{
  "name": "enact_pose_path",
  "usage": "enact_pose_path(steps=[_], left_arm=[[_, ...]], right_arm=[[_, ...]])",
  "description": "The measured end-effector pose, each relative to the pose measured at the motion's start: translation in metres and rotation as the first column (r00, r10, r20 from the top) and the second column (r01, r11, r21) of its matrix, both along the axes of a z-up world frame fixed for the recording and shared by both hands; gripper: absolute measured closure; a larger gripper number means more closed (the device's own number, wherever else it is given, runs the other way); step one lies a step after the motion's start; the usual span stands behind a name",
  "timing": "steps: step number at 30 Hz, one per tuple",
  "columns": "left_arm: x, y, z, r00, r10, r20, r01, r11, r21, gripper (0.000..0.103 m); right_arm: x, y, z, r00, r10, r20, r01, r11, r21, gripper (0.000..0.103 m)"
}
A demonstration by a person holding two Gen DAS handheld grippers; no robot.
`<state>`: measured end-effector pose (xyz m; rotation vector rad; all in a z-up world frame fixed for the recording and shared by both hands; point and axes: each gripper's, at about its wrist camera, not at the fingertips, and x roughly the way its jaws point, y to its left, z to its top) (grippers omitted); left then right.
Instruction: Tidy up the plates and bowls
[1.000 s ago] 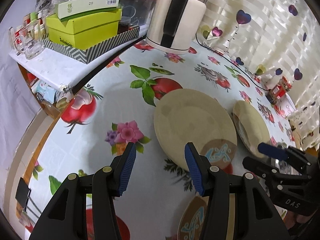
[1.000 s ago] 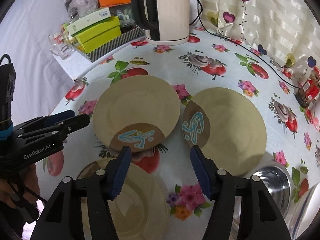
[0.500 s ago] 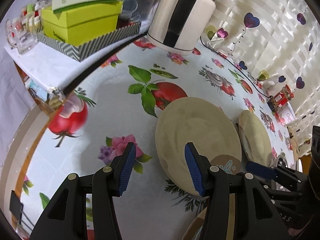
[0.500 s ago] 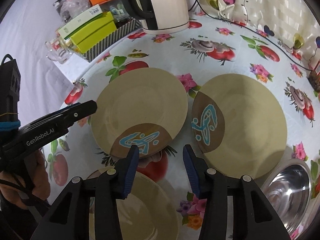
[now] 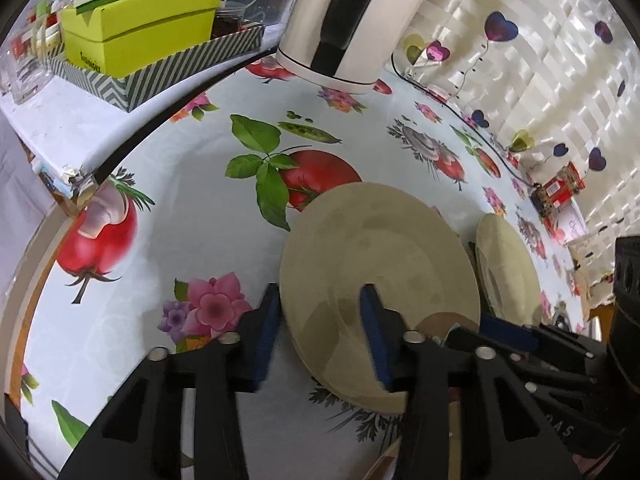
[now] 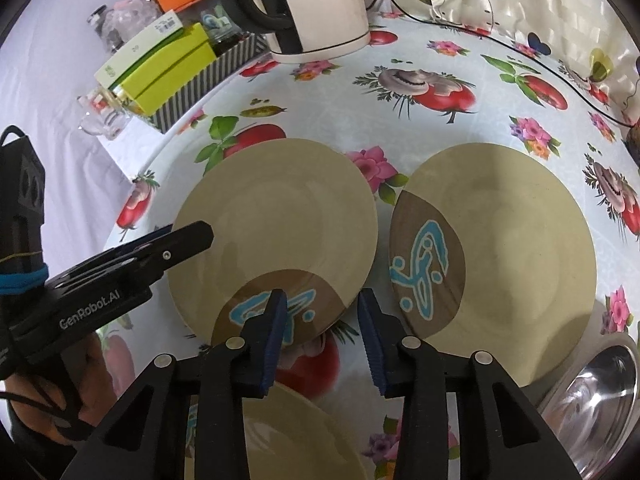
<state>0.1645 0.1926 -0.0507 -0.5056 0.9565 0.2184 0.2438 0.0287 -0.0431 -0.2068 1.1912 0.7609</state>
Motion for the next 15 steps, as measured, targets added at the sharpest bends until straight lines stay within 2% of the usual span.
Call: enact_pose_path(steps=[4, 15], left_arm=[[-0.001, -0.001, 0.0, 1.0, 0.009, -0.008, -0.009, 1.0, 0.026, 0.074], [-0.012, 0.001, 0.007, 1.0, 0.026, -0.006, -0.026, 0.999, 0.038, 0.074]], right_arm=[[0.003, -0.001, 0.0, 1.0, -0.017, -0.001, 0.017, 1.0, 0.005, 0.071], [0.003, -0.001, 0.003, 0.999, -0.028, -0.016, 0.029, 0.999, 0.034, 0.074]])
